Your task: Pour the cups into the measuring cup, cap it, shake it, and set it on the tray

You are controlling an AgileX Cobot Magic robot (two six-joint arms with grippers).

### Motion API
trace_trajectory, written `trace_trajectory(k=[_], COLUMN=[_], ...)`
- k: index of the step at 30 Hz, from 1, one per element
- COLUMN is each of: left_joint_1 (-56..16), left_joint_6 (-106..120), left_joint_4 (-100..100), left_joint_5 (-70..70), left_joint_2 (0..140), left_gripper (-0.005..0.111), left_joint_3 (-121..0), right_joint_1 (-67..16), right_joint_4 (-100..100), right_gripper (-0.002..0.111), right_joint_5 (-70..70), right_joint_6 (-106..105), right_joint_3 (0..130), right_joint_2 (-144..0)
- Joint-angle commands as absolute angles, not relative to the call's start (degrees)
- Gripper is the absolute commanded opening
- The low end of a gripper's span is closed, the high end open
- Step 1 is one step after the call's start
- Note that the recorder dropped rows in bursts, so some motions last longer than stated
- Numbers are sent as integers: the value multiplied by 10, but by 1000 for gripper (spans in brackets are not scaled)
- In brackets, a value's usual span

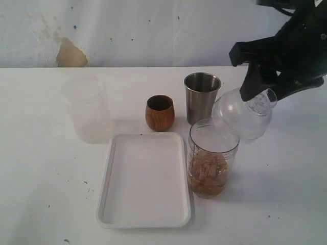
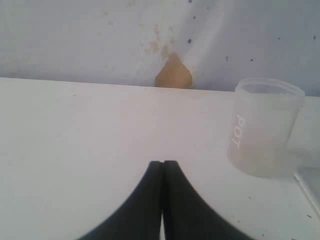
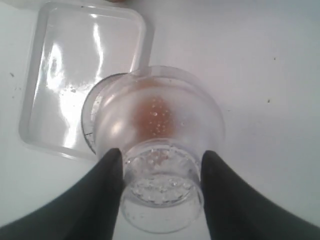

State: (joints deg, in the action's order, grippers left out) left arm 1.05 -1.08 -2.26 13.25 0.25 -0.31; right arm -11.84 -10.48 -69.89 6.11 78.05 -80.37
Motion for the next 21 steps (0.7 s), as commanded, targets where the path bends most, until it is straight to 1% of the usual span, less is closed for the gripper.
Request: trace_trajectory(k=[1, 6, 21], left_joint_1=[10, 10, 10], left_joint_6=[-11, -11, -11], left_joint_4=[-21, -21, -21], left_joint_5=[134, 134, 134], left_joint_2=[0, 0, 0], left_gripper=[0, 0, 0], left_joint_3=[0, 0, 0], right_joint_1=[-151, -166, -166], right_joint_4=[-109, -106, -106], right_gripper=[0, 0, 0], right_joint_5=[-700, -700, -700], right_joint_6=[79, 92, 92], right_joint_3=[778, 778, 778], right_joint_2=[-801, -807, -842])
